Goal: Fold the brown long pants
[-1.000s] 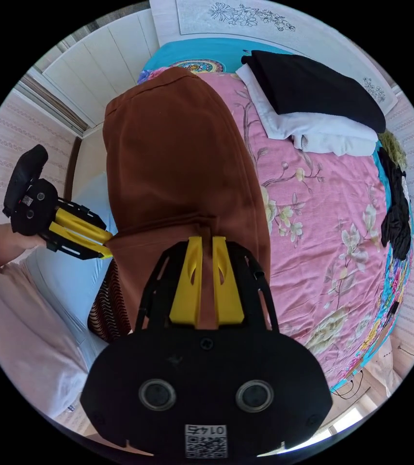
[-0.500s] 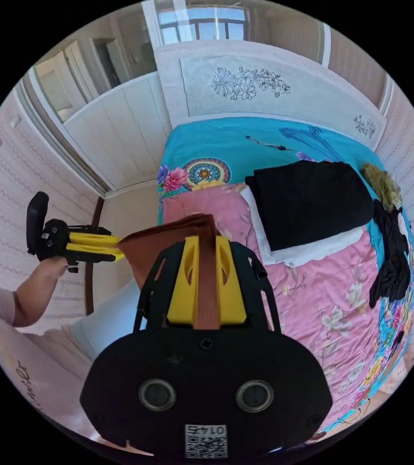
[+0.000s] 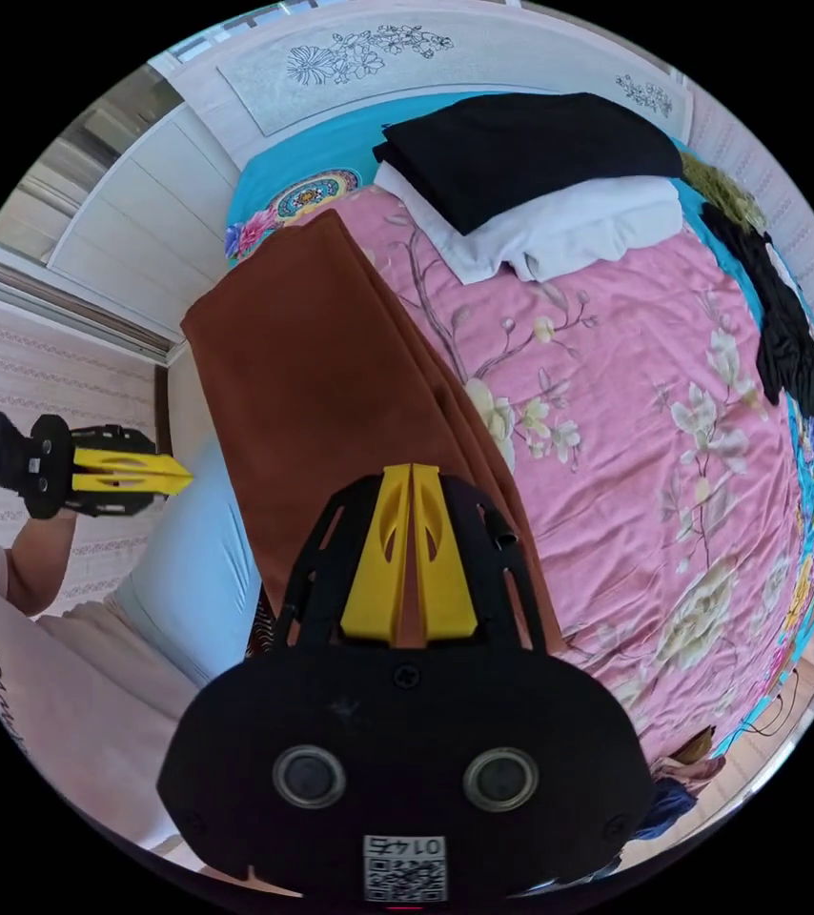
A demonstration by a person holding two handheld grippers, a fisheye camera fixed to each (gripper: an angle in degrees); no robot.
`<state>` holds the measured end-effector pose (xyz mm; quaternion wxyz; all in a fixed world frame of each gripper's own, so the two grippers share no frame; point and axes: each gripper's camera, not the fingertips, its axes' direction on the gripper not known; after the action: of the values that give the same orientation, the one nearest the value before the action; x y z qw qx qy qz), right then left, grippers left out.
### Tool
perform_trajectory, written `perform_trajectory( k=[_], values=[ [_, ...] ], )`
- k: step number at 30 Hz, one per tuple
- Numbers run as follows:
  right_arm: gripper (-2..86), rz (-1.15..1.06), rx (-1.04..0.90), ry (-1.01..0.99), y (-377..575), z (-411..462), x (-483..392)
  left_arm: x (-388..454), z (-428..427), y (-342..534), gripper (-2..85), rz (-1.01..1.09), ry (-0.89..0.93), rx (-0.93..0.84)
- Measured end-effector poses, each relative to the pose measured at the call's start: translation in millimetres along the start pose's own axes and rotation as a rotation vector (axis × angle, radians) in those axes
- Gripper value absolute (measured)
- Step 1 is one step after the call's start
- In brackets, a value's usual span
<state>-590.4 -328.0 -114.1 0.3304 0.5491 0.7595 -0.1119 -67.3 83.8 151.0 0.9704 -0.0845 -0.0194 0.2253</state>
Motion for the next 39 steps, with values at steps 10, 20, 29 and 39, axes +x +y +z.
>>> perform_trajectory(
  k=[10,20,29,39],
  values=[
    [-0.4,-0.11,-0.094,0.235,-6.1,73.3,-22.4,61.7,109.6,-44.9,-1.0,0.101,-0.043,-0.222],
    [-0.5,-0.018,-0.1,0.037,51.8,73.5,34.8,101.4,103.7,-53.2,-1.0,0.129,-0.086,-0.208],
    [0.0,0.349,0.289,-0.038,259.8,14.5,118.4,133.9,128.3,-55.6,-0.8,0.153,-0.16,-0.237],
    [9.7,0.603,0.304,-0.155,424.6,35.7,183.0,217.9,49.9,-54.1,10.7,0.202,-0.023,0.015]
  ],
)
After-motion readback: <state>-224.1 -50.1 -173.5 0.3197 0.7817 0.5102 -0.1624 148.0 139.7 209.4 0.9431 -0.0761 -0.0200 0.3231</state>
